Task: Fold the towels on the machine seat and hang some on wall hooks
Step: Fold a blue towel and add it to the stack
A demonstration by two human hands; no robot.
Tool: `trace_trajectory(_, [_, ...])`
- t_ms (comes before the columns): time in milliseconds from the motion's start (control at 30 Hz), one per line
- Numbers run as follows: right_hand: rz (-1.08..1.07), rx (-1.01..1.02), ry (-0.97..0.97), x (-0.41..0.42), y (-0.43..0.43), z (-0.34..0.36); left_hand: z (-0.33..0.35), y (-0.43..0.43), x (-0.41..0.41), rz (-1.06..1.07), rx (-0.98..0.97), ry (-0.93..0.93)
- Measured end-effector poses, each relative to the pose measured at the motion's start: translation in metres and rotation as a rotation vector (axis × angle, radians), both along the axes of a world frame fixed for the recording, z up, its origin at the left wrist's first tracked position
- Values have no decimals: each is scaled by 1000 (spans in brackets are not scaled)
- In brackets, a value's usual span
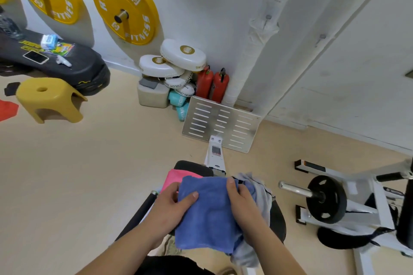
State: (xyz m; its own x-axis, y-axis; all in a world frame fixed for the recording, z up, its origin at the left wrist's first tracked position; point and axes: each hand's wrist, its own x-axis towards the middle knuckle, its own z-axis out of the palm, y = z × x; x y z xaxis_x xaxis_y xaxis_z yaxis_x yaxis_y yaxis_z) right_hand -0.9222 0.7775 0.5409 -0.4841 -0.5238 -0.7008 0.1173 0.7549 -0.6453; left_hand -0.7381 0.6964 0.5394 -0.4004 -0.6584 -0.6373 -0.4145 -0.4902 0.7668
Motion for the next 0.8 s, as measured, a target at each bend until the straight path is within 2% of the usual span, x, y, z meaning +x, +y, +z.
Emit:
trace_trajectory(100, [-74,-60,-276,10,-7,-28,-10,-19,15,82,-29,-37])
trace_trajectory(167, [-40,-71,-334,16,-13,-42,-19,-34,22,77,-53,-74])
trace_trajectory(233, [-31,-83,-324,19,-18,-50,-26,-48,25,1,-70,-96])
trace_trajectory(400, [-183,-108,-270,25,-32,-64,-39,-73,13,-84,-104,-148])
trace_trajectory(567, [-116,-5,-81,39,-30,-78,-70,-69,15,-397,-286,-467])
trace_trajectory(633, [-131,2,-81,41,-30,-81,-76,-65,19,-378,-314,-504])
trace_trajectory(800, [-117,-60,-58,40,-33,-80,-80,-65,20,-316,-373,-460])
